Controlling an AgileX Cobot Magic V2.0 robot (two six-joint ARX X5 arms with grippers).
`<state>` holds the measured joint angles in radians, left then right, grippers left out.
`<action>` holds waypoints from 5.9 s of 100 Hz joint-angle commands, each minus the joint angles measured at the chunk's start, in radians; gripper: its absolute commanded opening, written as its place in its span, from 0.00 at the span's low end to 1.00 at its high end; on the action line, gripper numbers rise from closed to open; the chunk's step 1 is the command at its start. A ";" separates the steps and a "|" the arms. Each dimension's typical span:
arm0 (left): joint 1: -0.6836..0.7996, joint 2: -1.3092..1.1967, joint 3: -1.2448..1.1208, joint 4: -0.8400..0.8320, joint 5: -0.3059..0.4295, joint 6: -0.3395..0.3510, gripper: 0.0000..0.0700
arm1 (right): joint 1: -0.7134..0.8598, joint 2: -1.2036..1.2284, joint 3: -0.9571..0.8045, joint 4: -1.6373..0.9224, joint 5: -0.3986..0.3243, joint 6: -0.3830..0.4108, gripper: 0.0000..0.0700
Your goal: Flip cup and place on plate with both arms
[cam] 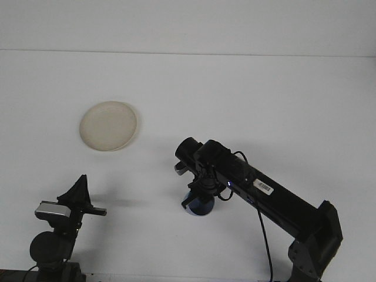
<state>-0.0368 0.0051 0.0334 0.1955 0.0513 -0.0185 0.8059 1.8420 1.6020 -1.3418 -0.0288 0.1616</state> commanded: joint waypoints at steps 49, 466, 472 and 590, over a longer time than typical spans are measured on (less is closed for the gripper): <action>0.001 -0.001 -0.019 0.015 -0.002 0.000 0.02 | -0.005 -0.005 0.128 -0.029 0.000 -0.039 0.71; -0.556 1.493 1.429 -1.024 0.180 -0.150 0.68 | -0.676 -1.167 -0.901 1.106 0.037 -0.218 0.70; -0.587 1.547 1.469 -1.040 0.180 -0.145 0.68 | -0.676 -1.167 -0.901 1.106 0.037 -0.218 0.70; -0.722 1.884 1.514 -1.130 0.178 -0.068 0.01 | -0.676 -1.167 -0.901 1.110 0.037 -0.218 0.70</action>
<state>-0.7498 1.8709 1.5242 -0.9237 0.2310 -0.1028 0.1280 0.6727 0.6975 -0.2428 0.0048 -0.0532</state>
